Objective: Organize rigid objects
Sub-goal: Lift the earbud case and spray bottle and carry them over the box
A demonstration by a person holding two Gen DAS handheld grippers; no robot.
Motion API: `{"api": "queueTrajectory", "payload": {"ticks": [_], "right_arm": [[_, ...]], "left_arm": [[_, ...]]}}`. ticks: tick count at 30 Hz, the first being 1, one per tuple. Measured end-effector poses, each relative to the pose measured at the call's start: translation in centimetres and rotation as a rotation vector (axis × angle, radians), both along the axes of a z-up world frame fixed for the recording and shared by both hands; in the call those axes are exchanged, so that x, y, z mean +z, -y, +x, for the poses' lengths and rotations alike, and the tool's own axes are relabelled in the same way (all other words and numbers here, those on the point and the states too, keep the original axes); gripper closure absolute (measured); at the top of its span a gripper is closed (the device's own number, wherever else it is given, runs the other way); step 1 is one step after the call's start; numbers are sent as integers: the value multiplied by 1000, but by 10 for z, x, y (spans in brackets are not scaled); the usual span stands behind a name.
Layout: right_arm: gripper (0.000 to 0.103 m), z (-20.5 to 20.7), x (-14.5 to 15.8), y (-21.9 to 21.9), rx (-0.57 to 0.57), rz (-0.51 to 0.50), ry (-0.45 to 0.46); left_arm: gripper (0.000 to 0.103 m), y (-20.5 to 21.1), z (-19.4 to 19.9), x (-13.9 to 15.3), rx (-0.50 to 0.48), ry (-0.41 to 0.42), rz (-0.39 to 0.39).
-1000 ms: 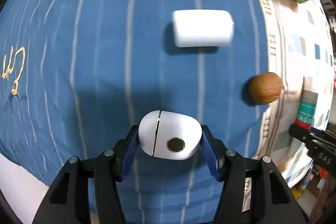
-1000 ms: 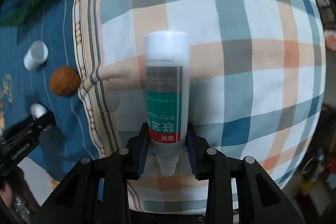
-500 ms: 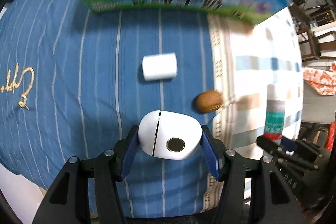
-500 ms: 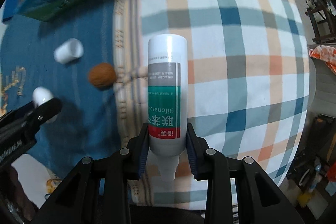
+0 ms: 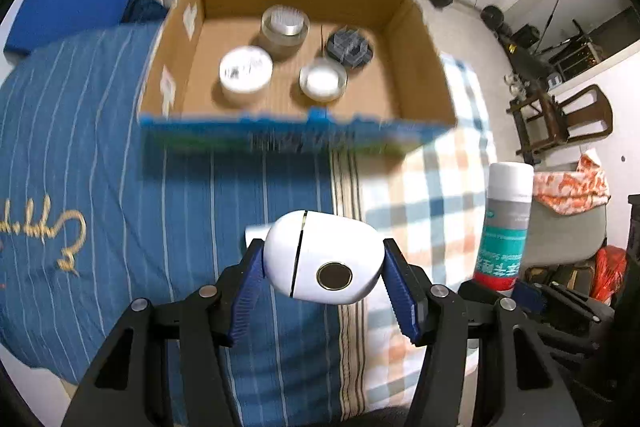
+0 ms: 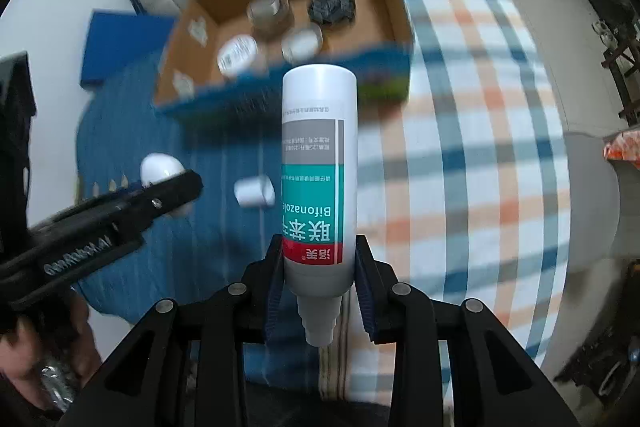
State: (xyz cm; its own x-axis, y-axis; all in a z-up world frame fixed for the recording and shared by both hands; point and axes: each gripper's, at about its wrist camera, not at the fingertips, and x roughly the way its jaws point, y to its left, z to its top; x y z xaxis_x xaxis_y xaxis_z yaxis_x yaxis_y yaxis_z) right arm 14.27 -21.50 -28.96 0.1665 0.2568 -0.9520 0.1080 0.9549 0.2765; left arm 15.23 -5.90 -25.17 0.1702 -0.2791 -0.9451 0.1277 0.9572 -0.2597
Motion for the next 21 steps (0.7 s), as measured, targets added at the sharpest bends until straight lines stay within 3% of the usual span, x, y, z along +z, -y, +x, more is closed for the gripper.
{"api": "queueTrajectory", "payload": {"ticks": [4, 11, 18, 21], "right_arm": [[69, 35, 31, -1, 4, -6, 76], [69, 102, 47, 4, 20, -16, 123], [69, 175, 10, 6, 8, -72, 63], [69, 204, -17, 9, -13, -94, 14]], "left_arm": [[48, -2, 36, 18, 13, 50, -9], [48, -10, 99, 36, 27, 91, 3], [48, -35, 175, 22, 69, 63, 34], [48, -40, 207, -3, 82, 13, 62]]}}
